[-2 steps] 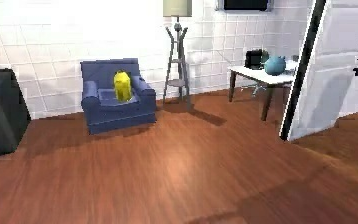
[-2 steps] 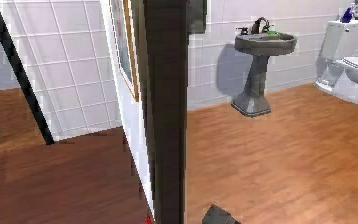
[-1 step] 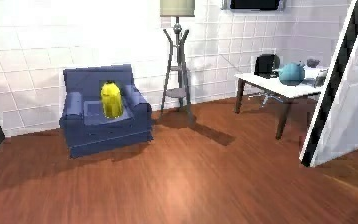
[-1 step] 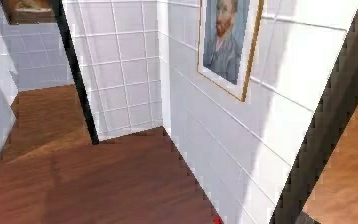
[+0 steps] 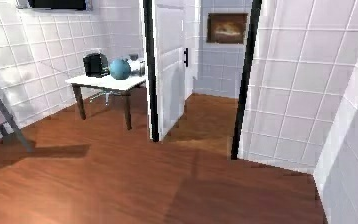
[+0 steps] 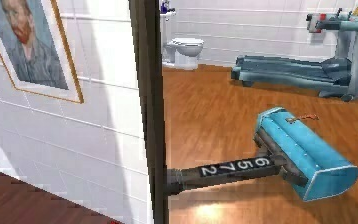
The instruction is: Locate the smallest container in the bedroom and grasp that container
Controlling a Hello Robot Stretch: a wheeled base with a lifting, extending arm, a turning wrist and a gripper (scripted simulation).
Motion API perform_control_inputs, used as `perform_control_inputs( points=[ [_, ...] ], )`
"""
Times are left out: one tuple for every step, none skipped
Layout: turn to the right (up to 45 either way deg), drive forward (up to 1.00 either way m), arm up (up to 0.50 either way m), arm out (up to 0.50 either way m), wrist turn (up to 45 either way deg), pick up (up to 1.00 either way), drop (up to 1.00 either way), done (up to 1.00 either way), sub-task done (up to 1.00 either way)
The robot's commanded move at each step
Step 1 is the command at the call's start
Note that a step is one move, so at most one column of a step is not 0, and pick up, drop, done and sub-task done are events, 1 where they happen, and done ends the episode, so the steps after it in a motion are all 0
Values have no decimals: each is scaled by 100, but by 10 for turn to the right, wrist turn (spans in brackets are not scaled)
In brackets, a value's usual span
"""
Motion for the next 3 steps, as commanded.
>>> perform_control_inputs(
  points=[
    [90,0,0,0,0,0,0,0,0],
    [0,100,0,0,0,0,0,0,0],
    [60,0,0,0,0,0,0,0,0]
  ],
)
